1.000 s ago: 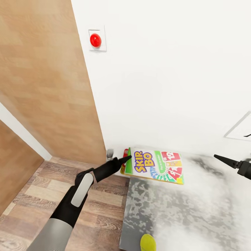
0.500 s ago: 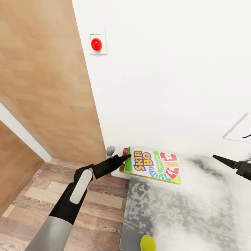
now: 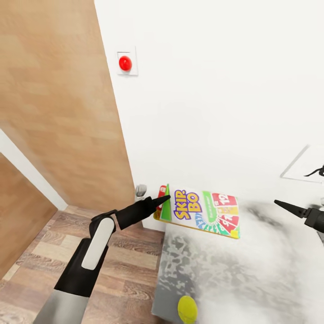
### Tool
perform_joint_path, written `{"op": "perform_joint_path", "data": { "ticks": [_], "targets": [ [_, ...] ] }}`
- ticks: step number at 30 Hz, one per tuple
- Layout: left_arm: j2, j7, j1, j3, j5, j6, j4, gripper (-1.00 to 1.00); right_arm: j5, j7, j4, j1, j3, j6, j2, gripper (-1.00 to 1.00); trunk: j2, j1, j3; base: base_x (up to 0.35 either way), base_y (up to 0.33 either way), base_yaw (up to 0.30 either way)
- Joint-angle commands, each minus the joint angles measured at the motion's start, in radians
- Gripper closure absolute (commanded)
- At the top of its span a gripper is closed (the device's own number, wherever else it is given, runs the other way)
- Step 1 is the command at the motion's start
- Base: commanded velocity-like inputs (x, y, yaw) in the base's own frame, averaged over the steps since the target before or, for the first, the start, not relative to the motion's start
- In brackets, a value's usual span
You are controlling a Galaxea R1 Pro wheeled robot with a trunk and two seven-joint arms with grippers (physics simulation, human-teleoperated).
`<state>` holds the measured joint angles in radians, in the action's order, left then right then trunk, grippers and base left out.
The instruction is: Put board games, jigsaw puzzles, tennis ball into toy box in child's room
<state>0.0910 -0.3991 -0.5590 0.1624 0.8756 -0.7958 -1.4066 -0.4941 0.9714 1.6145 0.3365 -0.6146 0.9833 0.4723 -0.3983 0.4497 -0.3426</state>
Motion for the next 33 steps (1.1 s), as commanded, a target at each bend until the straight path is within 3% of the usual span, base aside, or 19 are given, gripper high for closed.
{"op": "perform_joint_path", "data": {
  "ticks": [1, 8, 33],
  "targets": [
    [0.001, 0.0, 0.0, -0.001, -0.003, -0.005, -0.001, 1.0, 0.002, 0.004, 0.0, 0.001, -0.001, 0.004, 0.0, -1.0, -0.002, 0.0, 0.0, -0.167, -0.075, 0.0],
    [0.002, 0.003, 0.047, -0.002, -0.003, -0.036, -0.098, 1.0, 0.002, 0.005, 0.0, 0.001, 0.0, 0.004, 0.0, -1.0, -0.002, 0.0, 0.011, -0.121, -0.056, 0.0],
    [0.013, 0.006, 0.067, -0.003, -0.006, -0.051, -0.13, 1.0, 0.002, 0.006, 0.001, 0.0, 0.001, 0.006, 0.002, -1.0, -0.002, 0.0, 0.046, -0.017, -0.008, 0.0]
  ]
}}
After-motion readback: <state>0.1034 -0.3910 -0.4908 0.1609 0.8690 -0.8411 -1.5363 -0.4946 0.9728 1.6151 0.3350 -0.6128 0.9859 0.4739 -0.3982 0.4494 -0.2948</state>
